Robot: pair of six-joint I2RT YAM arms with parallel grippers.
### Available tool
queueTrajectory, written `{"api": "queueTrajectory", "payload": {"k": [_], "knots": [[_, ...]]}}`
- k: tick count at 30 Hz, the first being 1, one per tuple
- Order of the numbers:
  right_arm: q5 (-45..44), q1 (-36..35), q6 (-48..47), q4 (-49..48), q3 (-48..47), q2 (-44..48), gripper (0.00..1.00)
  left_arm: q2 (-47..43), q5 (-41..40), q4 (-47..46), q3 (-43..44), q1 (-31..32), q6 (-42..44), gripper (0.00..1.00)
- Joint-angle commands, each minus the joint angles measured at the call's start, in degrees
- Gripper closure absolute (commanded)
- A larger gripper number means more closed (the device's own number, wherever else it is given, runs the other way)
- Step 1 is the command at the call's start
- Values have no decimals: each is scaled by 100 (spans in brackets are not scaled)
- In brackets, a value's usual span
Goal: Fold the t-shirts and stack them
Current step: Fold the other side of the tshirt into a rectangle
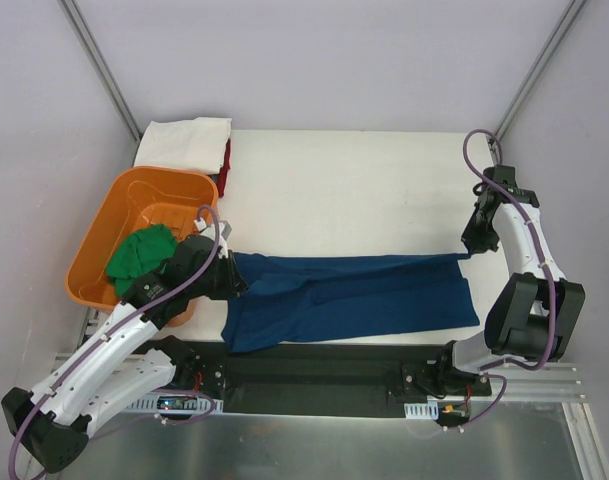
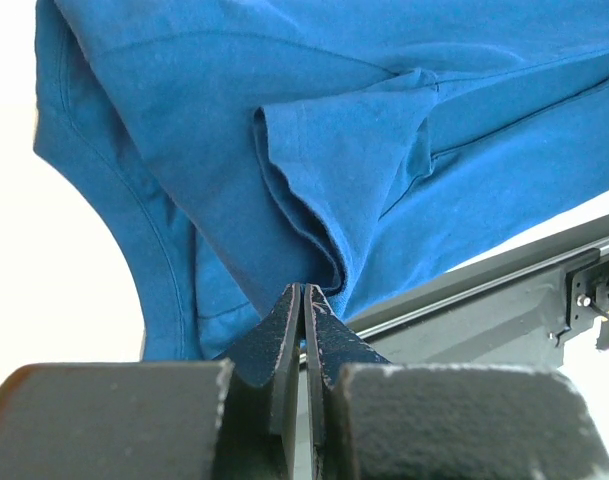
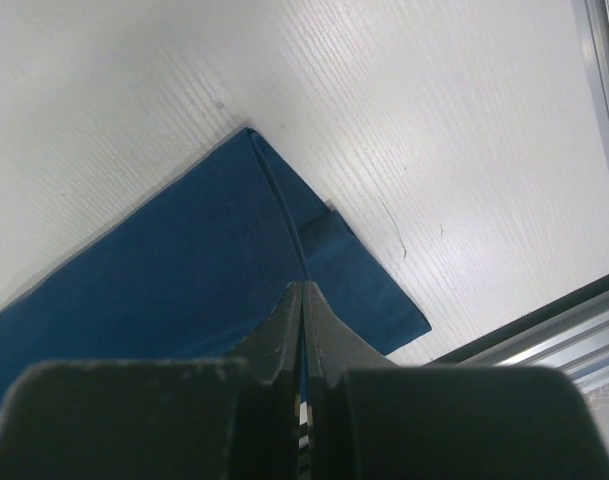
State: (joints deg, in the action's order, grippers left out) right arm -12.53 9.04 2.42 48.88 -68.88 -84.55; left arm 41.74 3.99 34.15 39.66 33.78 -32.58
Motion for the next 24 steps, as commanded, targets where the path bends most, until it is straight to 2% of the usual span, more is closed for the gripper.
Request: {"api": "queueTrajectory", "payload": {"k": [1,12,18,20,21,22,23,24], "knots": [[85,45,-66,60,-178,-87,99,1,189,250,-37,32,-293,100],[-144,54,75,-45,182,-509,99,-298,699,452,-836,41,-863,100],[-275,54,224,-28,340,-588,98,-351,700,505,-1285,41,-1399,99],[-337,54,303,59,358,-650,85,-298,569,679,-1285,41,-1549,90],[-363,54,303,95,375,-659,75,-254,533,750,-1259,41,-1585,72],[-390,54,330,112,376,-650,67,-245,446,820,-1224,41,-1611,61],[-416,54,338,156,384,-624,57,-227,410,882,-1189,41,-1620,53],[-443,46,382,165,384,-554,38,-236,375,970,-1128,41,-1655,48]]}}
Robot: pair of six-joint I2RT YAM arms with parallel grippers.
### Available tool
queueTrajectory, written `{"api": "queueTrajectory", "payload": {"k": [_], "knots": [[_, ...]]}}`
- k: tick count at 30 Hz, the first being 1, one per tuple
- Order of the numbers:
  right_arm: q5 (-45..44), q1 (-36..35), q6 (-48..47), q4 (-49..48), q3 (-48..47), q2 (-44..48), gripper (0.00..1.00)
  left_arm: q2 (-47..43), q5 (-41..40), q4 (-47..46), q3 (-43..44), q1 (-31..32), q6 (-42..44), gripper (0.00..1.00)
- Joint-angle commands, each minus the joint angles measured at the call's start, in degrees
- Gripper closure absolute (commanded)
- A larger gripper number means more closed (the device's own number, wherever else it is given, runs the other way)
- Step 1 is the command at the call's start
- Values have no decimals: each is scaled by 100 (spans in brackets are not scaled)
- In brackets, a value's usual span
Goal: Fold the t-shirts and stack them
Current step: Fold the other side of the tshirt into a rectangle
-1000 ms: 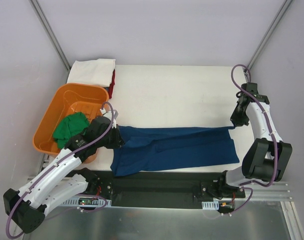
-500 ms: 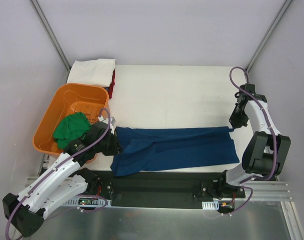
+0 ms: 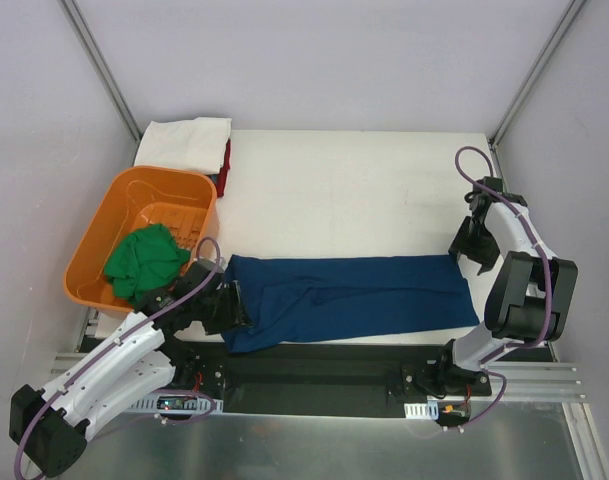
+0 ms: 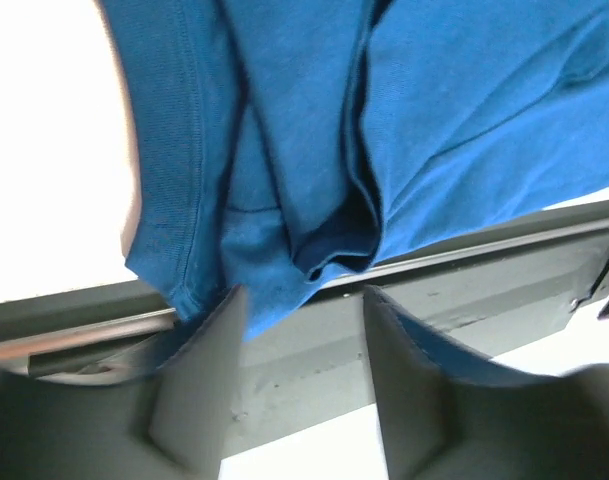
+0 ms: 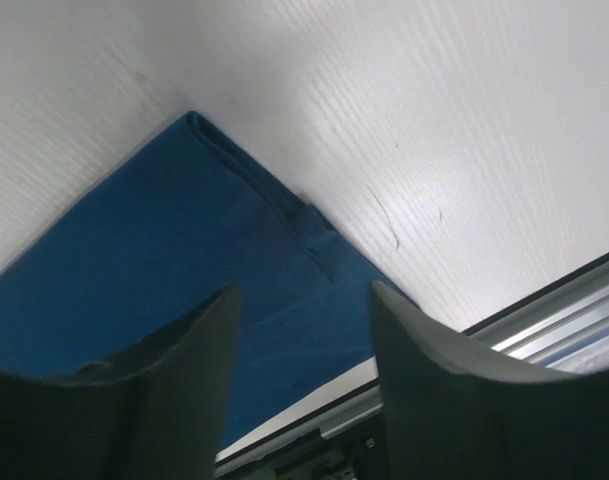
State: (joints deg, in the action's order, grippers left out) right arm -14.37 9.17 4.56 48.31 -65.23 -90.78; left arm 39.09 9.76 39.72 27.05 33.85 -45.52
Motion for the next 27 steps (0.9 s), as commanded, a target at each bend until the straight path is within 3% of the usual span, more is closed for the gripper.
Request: {"api": "queueTrajectory", "payload": {"k": [1,3,6,7,12,18,21,24,25,27], "knots": [[-277,32,194,248,11,122,30,11,-229,431,151,34,-353,29],[-242,32,212,319,2,340,3,-15,-316,492,291,34,-309,18],[38,32,186,328,37,683,3,46,-422,475,687,34,-160,9],[188,32,134,293,98,954,3,89,-466,457,792,34,-107,1],[1654,32,-51,-137,405,1756,3,843,-274,72,1390,130,245,1],[2122,32,-157,-323,590,2223,3,1959,-790,-650,1838,482,306,1],[2114,32,-96,-287,661,2258,3,2679,-1423,-729,2102,606,438,8],[2087,32,-78,-314,713,2328,3,3374,-1591,-764,2305,614,561,24],[2087,32,-78,-323,722,2372,3,3534,-1600,-782,2348,614,561,35],[2096,32,-69,-375,757,2425,3,3963,-1740,-878,2410,606,544,44]]}}
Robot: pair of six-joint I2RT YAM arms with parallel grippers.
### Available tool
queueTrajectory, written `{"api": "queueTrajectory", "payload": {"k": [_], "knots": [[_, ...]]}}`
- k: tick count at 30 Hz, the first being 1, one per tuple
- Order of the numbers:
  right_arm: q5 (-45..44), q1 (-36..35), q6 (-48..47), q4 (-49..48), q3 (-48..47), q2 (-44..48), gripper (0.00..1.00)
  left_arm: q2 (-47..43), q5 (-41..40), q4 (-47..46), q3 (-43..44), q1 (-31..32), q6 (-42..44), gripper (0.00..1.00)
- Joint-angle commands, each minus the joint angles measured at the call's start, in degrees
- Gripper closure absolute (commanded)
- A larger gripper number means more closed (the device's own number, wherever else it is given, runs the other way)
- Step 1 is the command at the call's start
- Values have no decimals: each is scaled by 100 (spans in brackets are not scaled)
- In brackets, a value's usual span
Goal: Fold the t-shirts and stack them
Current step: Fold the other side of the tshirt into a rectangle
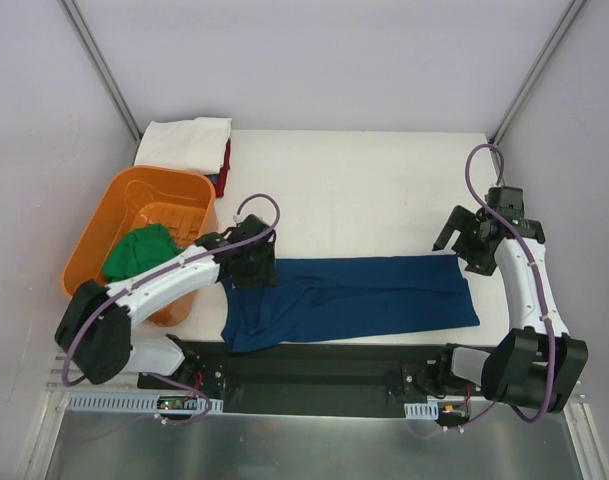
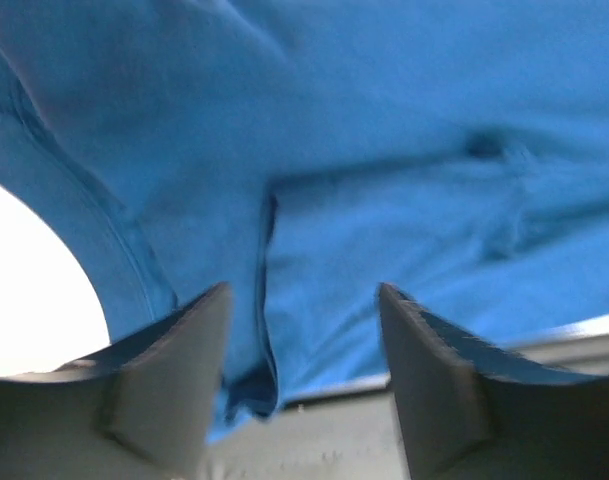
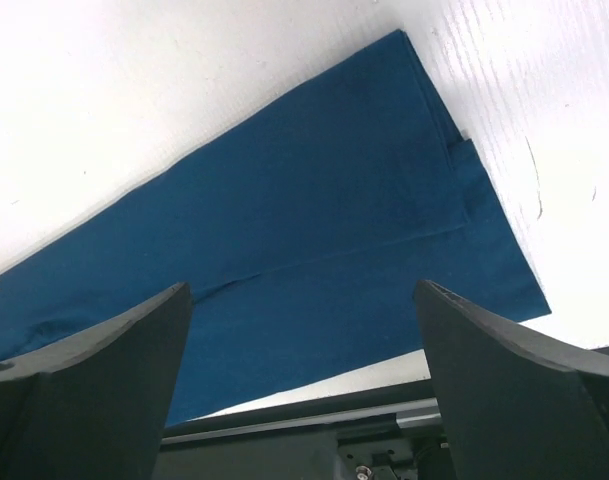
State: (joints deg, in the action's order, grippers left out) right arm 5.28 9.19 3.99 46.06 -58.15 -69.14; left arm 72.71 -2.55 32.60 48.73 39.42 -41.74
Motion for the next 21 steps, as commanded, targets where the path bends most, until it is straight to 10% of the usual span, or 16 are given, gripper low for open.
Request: {"api": "queueTrajectory", "payload": {"k": [1,11,18,21], "knots": [[149,30,-3,-185,93,279,3,743,-545,-192,268,48,157,48],[237,30,-21,-185,111,358,3,1984,-607,-324,778,48,96,58],[79,30,5,-194,128,384,3,1677,-18,-483,568,48,17,100],[70,30,14,-194,129,375,3,1379,96,-483,392,57,-45,100]]}}
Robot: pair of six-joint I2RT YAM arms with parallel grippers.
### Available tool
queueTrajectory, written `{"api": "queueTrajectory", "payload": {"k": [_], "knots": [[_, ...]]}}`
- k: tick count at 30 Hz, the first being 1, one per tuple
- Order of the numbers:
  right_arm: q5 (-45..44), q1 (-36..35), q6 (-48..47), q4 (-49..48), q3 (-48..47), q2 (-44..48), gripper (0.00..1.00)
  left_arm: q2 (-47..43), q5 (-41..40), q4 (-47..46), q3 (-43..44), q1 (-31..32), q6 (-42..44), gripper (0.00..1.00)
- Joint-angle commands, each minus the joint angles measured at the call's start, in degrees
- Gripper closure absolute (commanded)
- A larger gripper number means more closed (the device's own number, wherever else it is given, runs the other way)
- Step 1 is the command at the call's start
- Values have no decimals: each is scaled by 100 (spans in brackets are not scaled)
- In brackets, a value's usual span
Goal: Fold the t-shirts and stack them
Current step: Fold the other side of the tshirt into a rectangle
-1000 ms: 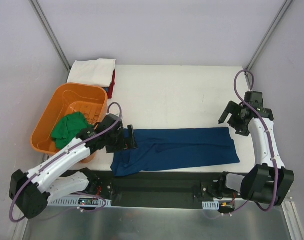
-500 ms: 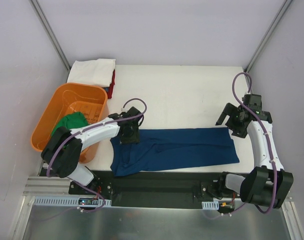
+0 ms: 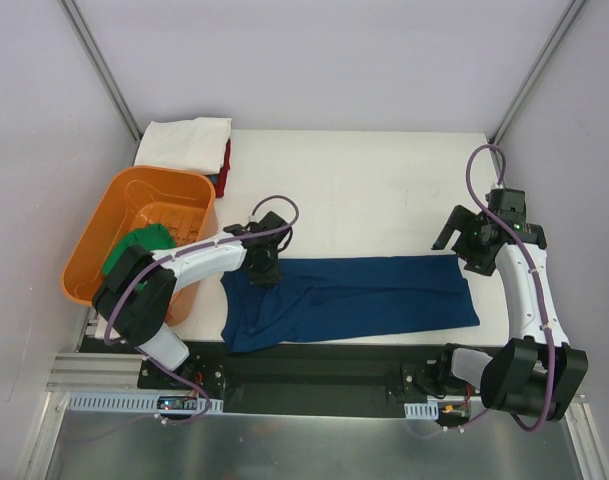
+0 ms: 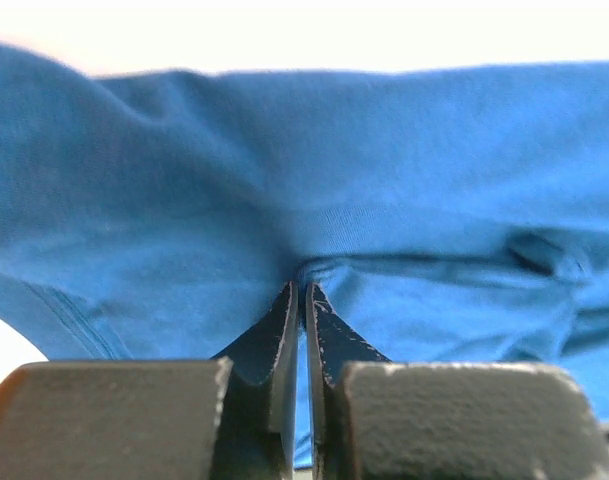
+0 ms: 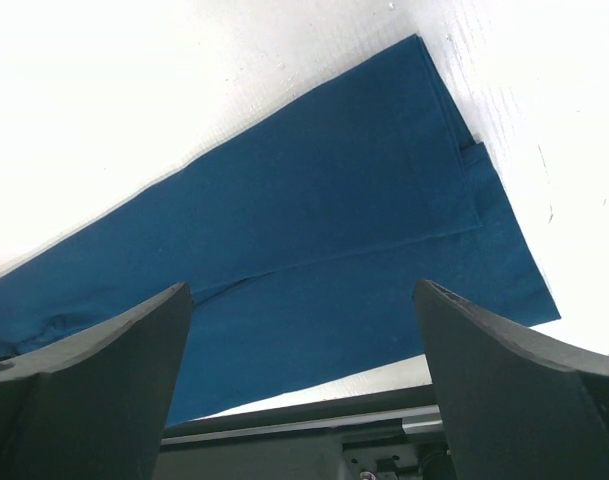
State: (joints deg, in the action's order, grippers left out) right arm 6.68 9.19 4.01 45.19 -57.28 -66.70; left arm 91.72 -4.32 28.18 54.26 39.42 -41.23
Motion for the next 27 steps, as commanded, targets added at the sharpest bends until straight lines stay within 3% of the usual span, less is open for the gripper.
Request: {"api": "queueTrajectory", "payload": {"k": [1,7,20,23,25,27], "knots": [[-61,30,12,-116,41,131,3,-602,308,-41,-240,83,-122,100],[-88,30,12,-89,41,113,3,-1034,370,-138,-250,522,-192,100],[-184,21,30,-72,50,122,3,-621,493,-164,242,1955,-131,100],[-228,21,38,-63,50,122,3,-428,528,-164,418,2166,-52,90],[-237,21,38,-63,41,139,3,-314,633,-164,497,2263,-17,75],[-255,21,30,-45,41,157,3,-269,704,-164,568,2324,1,70]]}}
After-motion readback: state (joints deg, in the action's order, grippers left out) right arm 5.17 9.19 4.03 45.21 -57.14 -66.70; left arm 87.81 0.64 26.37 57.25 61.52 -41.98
